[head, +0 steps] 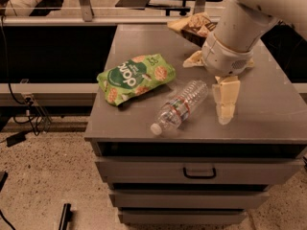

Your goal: Pick water bottle

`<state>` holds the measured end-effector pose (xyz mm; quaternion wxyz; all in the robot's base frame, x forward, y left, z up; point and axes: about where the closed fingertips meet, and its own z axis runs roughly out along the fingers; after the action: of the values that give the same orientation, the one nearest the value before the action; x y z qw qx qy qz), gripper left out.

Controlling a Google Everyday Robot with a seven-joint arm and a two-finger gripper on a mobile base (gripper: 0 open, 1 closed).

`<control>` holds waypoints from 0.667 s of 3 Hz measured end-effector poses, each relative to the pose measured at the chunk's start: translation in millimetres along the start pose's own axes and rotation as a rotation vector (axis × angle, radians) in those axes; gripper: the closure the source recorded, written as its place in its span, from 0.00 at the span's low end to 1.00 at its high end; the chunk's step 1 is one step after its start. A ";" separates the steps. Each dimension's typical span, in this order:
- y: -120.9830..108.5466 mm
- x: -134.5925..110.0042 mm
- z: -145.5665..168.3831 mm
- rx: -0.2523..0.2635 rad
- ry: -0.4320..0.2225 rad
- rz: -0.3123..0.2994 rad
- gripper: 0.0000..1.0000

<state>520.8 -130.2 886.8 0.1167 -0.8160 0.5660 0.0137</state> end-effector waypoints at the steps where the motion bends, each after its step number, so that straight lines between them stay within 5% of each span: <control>1: -1.8 -9.7 13.6 -0.031 -0.028 -0.043 0.00; 2: 0.4 -20.5 28.3 -0.059 -0.057 -0.078 0.19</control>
Offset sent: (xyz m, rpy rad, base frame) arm -0.0125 0.0356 -0.0391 0.0348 0.1019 0.1452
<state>516.2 -105.7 862.4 0.1092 -0.8399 0.5294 0.0491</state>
